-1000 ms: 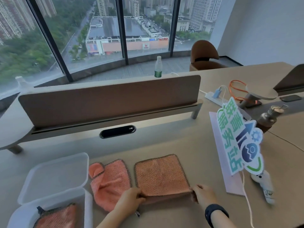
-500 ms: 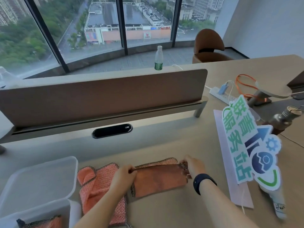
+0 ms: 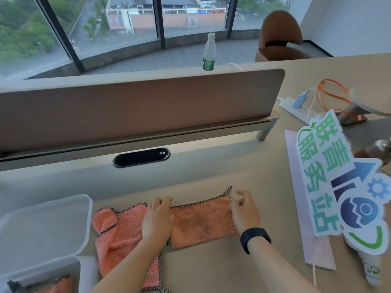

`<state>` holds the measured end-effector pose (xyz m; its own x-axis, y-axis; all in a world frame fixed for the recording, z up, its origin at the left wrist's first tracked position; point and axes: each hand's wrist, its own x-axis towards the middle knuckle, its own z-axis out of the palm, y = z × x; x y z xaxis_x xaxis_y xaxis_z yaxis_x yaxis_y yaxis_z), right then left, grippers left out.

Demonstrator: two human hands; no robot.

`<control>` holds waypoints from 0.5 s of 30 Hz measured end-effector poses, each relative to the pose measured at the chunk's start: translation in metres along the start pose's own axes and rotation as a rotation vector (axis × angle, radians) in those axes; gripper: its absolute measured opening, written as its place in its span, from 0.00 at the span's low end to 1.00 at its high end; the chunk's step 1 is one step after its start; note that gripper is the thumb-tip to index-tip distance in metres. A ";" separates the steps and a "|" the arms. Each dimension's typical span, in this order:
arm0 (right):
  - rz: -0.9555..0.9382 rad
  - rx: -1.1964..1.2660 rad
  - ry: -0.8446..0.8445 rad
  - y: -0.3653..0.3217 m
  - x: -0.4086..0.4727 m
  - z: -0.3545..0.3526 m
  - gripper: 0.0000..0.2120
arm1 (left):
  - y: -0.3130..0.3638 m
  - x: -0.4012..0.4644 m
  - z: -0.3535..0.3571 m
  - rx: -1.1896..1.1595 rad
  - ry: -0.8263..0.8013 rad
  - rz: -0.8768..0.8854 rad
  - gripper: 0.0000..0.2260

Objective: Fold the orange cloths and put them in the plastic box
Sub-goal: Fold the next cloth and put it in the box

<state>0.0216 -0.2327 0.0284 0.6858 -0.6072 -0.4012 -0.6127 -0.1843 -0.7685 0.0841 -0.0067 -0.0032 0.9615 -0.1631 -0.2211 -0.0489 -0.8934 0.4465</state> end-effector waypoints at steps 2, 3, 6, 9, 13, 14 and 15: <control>-0.103 -0.115 -0.001 0.006 -0.011 0.006 0.11 | 0.001 -0.003 0.001 0.117 -0.015 0.157 0.23; -0.143 -0.180 -0.015 0.010 -0.017 0.011 0.10 | 0.000 -0.004 0.002 0.169 -0.034 0.234 0.24; -0.256 -0.312 -0.076 0.026 -0.031 0.029 0.12 | -0.005 -0.003 0.005 0.274 -0.095 0.427 0.29; -0.315 -0.390 -0.149 0.037 -0.039 0.043 0.13 | -0.011 -0.005 0.005 0.355 -0.149 0.563 0.35; -0.466 -0.530 -0.158 0.044 -0.034 0.049 0.15 | -0.019 -0.017 0.007 0.402 -0.197 0.700 0.33; -0.512 -0.588 -0.164 0.043 -0.032 0.049 0.16 | -0.020 -0.020 0.006 0.404 -0.222 0.707 0.32; -0.547 -0.637 -0.188 0.042 -0.031 0.048 0.17 | -0.021 -0.026 0.005 0.409 -0.236 0.707 0.31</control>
<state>-0.0067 -0.1844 -0.0152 0.9682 -0.1785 -0.1750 -0.2418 -0.8468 -0.4738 0.0588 0.0143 -0.0116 0.5884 -0.7825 -0.2036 -0.7545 -0.6219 0.2097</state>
